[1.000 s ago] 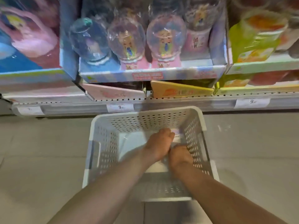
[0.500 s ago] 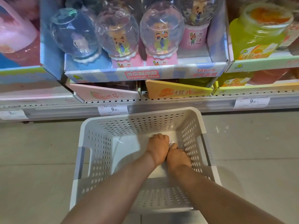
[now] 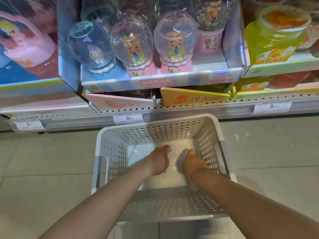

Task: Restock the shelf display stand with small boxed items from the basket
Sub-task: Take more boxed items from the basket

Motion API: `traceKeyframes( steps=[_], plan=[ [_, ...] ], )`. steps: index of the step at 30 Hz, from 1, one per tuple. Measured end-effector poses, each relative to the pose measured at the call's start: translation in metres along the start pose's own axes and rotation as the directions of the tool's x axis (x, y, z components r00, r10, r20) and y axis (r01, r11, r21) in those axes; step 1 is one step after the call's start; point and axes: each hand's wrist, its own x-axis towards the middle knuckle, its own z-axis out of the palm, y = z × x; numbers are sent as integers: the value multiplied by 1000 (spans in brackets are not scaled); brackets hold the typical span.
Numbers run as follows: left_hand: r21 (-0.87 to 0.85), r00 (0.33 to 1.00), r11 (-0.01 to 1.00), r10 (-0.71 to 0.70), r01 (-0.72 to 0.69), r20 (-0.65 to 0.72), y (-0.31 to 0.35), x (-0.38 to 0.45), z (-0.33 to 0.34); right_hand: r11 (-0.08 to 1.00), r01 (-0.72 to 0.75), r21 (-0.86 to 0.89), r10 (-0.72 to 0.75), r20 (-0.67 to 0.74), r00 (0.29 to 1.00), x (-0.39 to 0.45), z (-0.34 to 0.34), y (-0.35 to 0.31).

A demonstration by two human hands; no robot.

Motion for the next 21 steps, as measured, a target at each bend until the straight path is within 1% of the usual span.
traceKeyframes(
  steps=[2,4,5,7,10,12,14,16,17,20,21],
  plan=[
    [-170,1000,985,-24,23,0,0,-14,-11,990,30,137,-32,13,999,-17,-17,-3],
    [-271,998,961,-65,60,-6,10,-37,-29,935,146,323,-153,-6,988,-36,-36,-6],
    [-330,996,941,-83,76,-8,17,-52,-40,885,209,416,-216,-29,976,-50,-46,-8],
    [-484,994,869,-102,103,29,35,-88,-66,779,264,568,-286,-52,957,-82,-71,-12],
    [-639,990,758,-66,132,126,67,-147,-109,607,274,746,-301,-103,948,-142,-116,-20],
    [-691,984,709,-27,142,174,89,-189,-142,520,303,799,-304,-159,939,-187,-152,-26],
    [-715,980,687,17,133,199,113,-233,-179,467,365,805,-316,-233,920,-235,-191,-34],
    [-718,978,688,60,104,199,140,-277,-216,422,402,812,-302,-293,907,-285,-233,-43],
    [-717,978,692,82,84,194,154,-301,-235,387,402,830,-298,-300,906,-312,-254,-48],
    [-701,972,712,146,28,186,197,-374,-295,230,391,891,-363,-295,884,-394,-321,-63],
    [-681,968,732,164,9,189,212,-399,-316,203,395,896,-388,-297,872,-422,-344,-68]
  ],
)
